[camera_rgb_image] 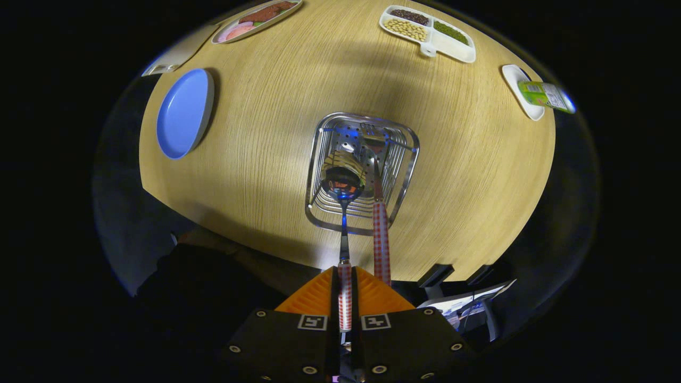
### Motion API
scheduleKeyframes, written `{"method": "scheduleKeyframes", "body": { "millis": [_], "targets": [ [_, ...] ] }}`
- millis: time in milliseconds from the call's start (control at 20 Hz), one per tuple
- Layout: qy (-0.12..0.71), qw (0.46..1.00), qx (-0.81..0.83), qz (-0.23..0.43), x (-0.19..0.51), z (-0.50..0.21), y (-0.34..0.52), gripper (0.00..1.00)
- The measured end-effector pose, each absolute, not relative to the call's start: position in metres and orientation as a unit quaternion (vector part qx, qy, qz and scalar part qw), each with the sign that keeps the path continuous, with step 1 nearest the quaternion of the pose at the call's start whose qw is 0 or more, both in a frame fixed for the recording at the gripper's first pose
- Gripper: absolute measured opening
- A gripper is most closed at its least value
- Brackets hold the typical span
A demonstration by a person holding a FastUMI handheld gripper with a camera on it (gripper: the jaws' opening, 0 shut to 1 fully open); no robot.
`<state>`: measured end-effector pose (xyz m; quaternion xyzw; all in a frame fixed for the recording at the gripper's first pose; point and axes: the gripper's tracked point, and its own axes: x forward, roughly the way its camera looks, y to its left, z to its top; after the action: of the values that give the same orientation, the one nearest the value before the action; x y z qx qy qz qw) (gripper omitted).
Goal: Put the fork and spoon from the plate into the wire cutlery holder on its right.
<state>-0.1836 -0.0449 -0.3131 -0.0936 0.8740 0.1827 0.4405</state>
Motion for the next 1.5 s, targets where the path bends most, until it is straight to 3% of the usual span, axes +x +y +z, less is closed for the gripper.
{"method": "scheduleKeyframes", "body": {
  "millis": [700, 950, 1100, 1200, 1300, 1350, 1500],
  "targets": [
    [0.871, 0.462, -0.042, 0.160, -0.162, -0.311, -0.038, 0.12],
    [0.839, 0.524, 0.008, 0.147, -0.129, -0.300, -0.024, 0.20],
    [0.785, 0.600, 0.044, 0.147, -0.096, -0.291, -0.014, 0.24],
    [0.738, 0.654, 0.058, 0.158, -0.079, -0.281, -0.011, 0.39],
    [0.701, 0.694, 0.072, 0.150, -0.066, -0.268, -0.012, 0.71],
    [0.681, 0.712, 0.085, 0.145, -0.058, -0.262, -0.011, 0.82],
    [0.568, 0.809, 0.107, 0.104, -0.011, -0.237, -0.022, 0.93]
  ]
}}
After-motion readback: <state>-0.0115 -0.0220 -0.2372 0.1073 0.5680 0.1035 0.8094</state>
